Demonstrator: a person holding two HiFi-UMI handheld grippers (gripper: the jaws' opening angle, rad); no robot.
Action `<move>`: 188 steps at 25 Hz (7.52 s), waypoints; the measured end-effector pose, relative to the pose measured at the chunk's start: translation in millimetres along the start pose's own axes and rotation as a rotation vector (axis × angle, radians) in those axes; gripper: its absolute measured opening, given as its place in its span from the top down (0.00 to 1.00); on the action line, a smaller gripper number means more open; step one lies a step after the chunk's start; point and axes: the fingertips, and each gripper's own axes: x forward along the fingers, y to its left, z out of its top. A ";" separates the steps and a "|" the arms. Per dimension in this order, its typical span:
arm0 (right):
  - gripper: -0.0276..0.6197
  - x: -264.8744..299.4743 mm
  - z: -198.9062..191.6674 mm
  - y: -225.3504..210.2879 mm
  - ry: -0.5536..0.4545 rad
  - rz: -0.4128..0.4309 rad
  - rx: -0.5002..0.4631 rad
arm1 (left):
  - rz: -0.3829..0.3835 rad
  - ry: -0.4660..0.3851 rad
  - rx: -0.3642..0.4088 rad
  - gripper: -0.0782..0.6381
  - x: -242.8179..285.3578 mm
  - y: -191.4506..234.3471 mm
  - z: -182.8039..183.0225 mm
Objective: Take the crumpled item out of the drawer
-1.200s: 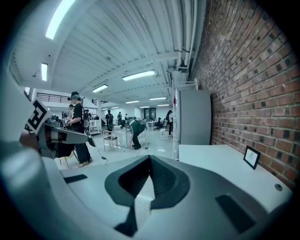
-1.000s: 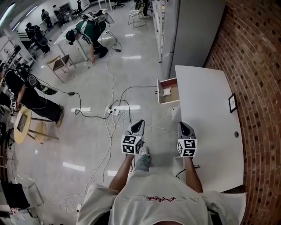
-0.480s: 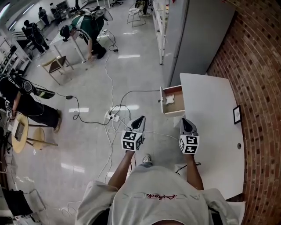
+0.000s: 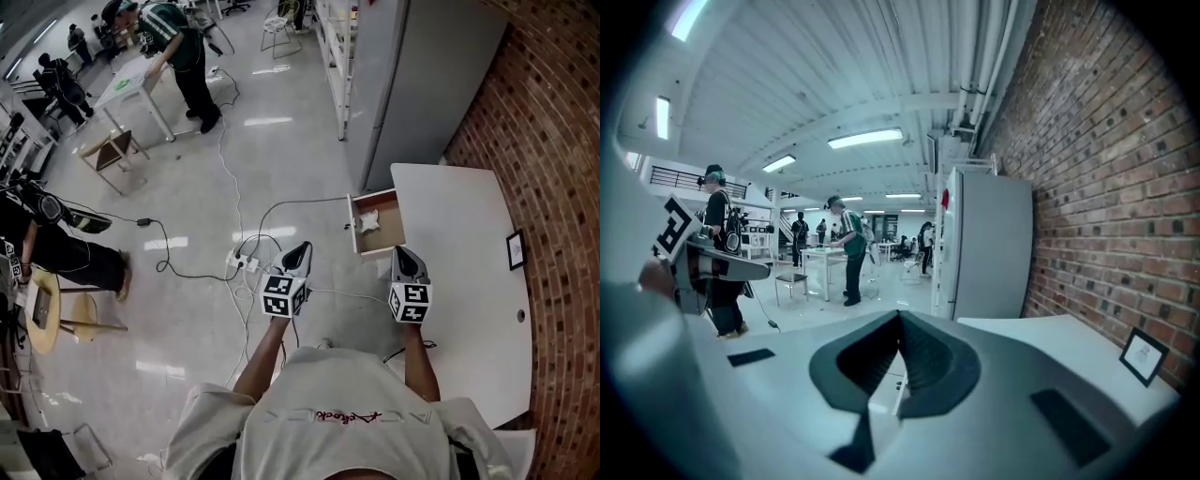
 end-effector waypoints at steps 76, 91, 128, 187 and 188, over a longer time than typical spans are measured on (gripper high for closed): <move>0.94 269.7 -152.6 -101.4 0.386 0.159 0.157 | 0.016 0.380 -0.141 0.88 312.1 76.3 -106.0; 0.94 282.7 -270.5 -67.6 0.565 0.088 0.184 | -0.104 0.490 -0.204 0.88 313.6 91.9 -222.5; 0.78 383.1 -448.9 -112.2 1.042 0.229 -0.747 | -0.080 0.543 -0.264 0.88 312.6 142.4 -338.9; 0.94 356.3 -270.5 -80.7 0.476 -0.049 0.034 | -0.043 0.438 -0.218 0.88 315.9 147.3 -269.0; 0.94 358.5 -263.0 -79.8 0.461 -0.040 0.055 | -0.036 0.431 -0.214 0.88 317.1 148.3 -261.8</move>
